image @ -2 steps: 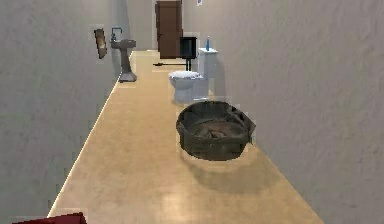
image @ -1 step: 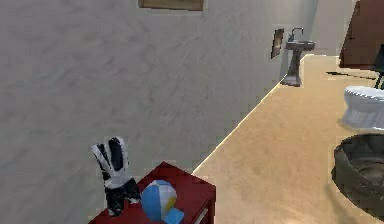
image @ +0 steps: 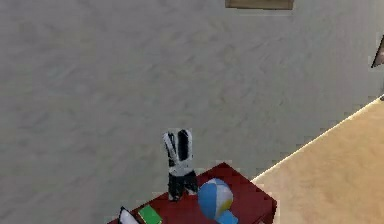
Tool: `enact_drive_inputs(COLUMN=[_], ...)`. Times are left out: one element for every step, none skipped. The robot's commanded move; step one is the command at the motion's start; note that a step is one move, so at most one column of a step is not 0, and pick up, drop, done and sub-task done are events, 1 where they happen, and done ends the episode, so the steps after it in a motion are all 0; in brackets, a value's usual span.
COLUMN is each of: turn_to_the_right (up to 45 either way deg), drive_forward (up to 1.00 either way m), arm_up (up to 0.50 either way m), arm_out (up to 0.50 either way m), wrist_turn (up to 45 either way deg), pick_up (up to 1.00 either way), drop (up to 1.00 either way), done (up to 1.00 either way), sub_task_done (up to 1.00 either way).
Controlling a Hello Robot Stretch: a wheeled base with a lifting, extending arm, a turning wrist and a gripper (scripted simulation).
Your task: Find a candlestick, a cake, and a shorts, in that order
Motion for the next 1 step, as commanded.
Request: enact_drive_inputs(turn_to_the_right=[0.0], drive_forward=[0.00], arm_up=[0.00], arm_out=[0.00], wrist_turn=[0.0], pick_up=[0.00], drop=[0.00], done=[1.00], sub_task_done=[0.00])
